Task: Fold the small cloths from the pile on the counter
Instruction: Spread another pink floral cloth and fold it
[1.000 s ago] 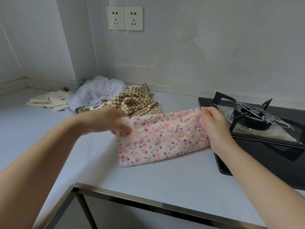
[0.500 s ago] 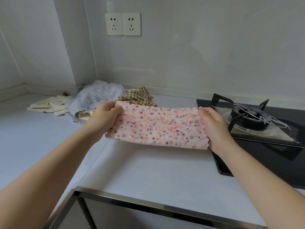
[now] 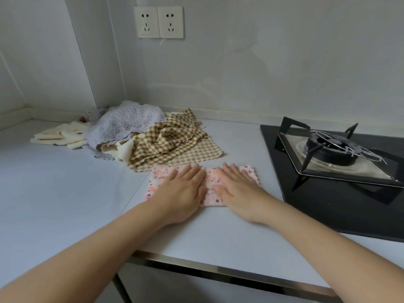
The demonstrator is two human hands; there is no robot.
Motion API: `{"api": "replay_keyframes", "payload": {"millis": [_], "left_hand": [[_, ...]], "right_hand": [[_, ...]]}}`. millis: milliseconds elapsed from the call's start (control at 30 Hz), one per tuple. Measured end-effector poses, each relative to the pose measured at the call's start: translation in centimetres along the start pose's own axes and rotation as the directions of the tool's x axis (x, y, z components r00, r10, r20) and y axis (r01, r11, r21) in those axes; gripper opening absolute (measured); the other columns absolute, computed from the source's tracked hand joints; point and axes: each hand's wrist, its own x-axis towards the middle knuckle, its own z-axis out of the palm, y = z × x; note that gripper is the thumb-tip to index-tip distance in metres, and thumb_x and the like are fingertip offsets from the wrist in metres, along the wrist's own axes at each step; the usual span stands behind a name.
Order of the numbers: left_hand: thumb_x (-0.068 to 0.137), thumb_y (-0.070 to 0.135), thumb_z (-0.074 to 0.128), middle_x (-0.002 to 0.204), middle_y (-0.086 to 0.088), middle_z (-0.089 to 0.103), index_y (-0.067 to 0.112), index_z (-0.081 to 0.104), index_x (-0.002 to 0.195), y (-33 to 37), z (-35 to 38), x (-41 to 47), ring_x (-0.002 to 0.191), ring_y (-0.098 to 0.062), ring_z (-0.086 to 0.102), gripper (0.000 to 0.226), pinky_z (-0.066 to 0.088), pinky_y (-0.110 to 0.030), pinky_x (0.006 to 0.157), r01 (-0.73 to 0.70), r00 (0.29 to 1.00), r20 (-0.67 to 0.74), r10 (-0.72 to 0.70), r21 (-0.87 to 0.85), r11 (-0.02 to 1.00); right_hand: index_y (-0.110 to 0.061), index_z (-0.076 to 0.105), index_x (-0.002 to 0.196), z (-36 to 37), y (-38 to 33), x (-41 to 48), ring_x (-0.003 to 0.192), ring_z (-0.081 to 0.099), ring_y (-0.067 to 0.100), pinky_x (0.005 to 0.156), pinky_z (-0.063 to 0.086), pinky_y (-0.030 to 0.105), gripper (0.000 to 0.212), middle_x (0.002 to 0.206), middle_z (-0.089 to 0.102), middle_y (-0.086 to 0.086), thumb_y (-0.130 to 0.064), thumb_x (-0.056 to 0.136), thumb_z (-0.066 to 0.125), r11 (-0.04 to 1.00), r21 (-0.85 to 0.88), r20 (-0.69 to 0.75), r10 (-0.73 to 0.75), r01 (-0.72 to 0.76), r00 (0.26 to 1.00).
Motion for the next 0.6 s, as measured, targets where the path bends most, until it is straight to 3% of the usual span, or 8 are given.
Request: {"api": "replay_keyframes", "payload": {"millis": [33, 100, 200, 267, 367, 433, 533, 600], "left_hand": [[0.103, 0.042, 0.015, 0.163, -0.001, 0.002, 0.019, 0.011, 0.155, -0.1, 0.3, -0.1, 0.149, -0.017, 0.001, 0.056, 0.005, -0.04, 0.121, 0.023, 0.996, 0.087, -0.025, 0.027, 0.999], [0.103, 0.045, 0.014, 0.162, 0.001, -0.011, 0.022, -0.001, 0.155, -0.4, 0.2, -0.1, 0.149, -0.017, -0.009, 0.059, -0.003, -0.041, 0.12, 0.062, 0.987, 0.146, -0.071, 0.063, 0.996], [0.102, 0.048, 0.012, 0.161, -0.002, -0.014, 0.019, -0.006, 0.154, -0.5, 0.3, -0.1, 0.148, -0.022, -0.011, 0.063, -0.002, -0.046, 0.12, 0.169, 0.971, 0.157, -0.179, 0.075, 0.983], [0.1, 0.051, 0.011, 0.162, -0.005, -0.011, 0.015, -0.004, 0.154, -0.4, 0.5, -0.2, 0.149, -0.027, -0.007, 0.066, 0.004, -0.051, 0.118, 0.251, 0.953, 0.148, -0.264, 0.101, 0.963], [0.095, 0.058, 0.012, 0.153, -0.012, 0.025, 0.016, 0.026, 0.145, -0.5, 0.0, -0.6, 0.14, -0.031, 0.026, 0.066, 0.03, -0.051, 0.105, 0.295, 0.944, 0.075, -0.322, 0.25, 0.922], [0.095, 0.056, 0.02, 0.121, -0.008, 0.058, 0.02, 0.053, 0.117, -0.9, -1.4, -0.8, 0.112, -0.029, 0.054, 0.054, 0.042, -0.041, 0.087, 0.29, 0.957, -0.114, -0.267, 0.347, 0.892], [0.096, 0.049, 0.038, 0.093, -0.005, 0.067, 0.017, 0.056, 0.101, -2.0, -3.8, -0.5, 0.088, -0.028, 0.063, 0.037, 0.041, -0.031, 0.064, 0.33, 0.918, -0.305, -0.253, 0.236, 0.914], [0.093, 0.046, 0.051, 0.087, 0.002, 0.067, 0.019, 0.059, 0.103, -3.1, -4.4, -0.4, 0.083, -0.023, 0.064, 0.03, 0.044, -0.029, 0.06, 0.188, 0.942, -0.31, -0.128, 0.17, 0.967]], "right_hand": [[-0.018, -0.004, 0.156, 0.3, 0.2, 0.0, 0.149, -0.016, 0.018, 0.122, -0.006, 0.038, 0.061, 0.163, -0.014, 0.002, -0.044, 0.104, 0.018, 0.994, -0.108, 0.064, 0.015, -0.008, 0.998], [-0.021, -0.012, 0.155, 0.1, 0.6, 0.0, 0.147, -0.023, 0.019, 0.12, -0.012, 0.042, 0.063, 0.16, -0.023, 0.001, -0.047, 0.103, 0.013, 0.981, -0.19, 0.117, 0.061, -0.038, 0.991], [-0.019, -0.013, 0.154, -0.6, 1.1, -0.4, 0.147, -0.023, 0.021, 0.12, -0.012, 0.042, 0.061, 0.16, -0.025, 0.004, -0.043, 0.104, 0.011, 0.971, -0.187, 0.151, 0.178, -0.149, 0.972], [-0.014, -0.006, 0.155, -0.8, 1.2, -0.6, 0.149, -0.015, 0.025, 0.121, -0.008, 0.042, 0.06, 0.162, -0.016, 0.009, -0.038, 0.104, 0.014, 0.952, -0.21, 0.085, 0.246, -0.224, 0.965], [-0.009, 0.033, 0.145, -1.1, 0.8, -0.8, 0.14, 0.027, 0.028, 0.114, 0.026, 0.038, 0.046, 0.152, 0.031, 0.011, -0.025, 0.101, 0.032, 0.971, -0.188, -0.188, 0.11, -0.145, 0.976], [-0.017, 0.056, 0.124, -1.3, 0.3, -0.7, 0.117, 0.049, 0.02, 0.093, 0.043, 0.035, 0.031, 0.126, 0.053, 0.0, -0.02, 0.099, 0.038, 0.996, -0.085, -0.279, 0.01, -0.034, 0.96], [-0.018, 0.059, 0.123, -1.4, 0.9, -0.4, 0.116, 0.05, 0.02, 0.096, 0.04, 0.033, 0.034, 0.126, 0.056, -0.002, -0.019, 0.098, 0.036, 0.995, -0.093, -0.296, 0.015, -0.044, 0.955], [-0.018, 0.052, 0.135, -1.7, 1.7, -0.3, 0.125, 0.045, 0.019, 0.104, 0.031, 0.032, 0.04, 0.138, 0.051, -0.002, -0.017, 0.098, 0.036, 0.991, -0.126, -0.332, 0.003, -0.048, 0.943]]}}
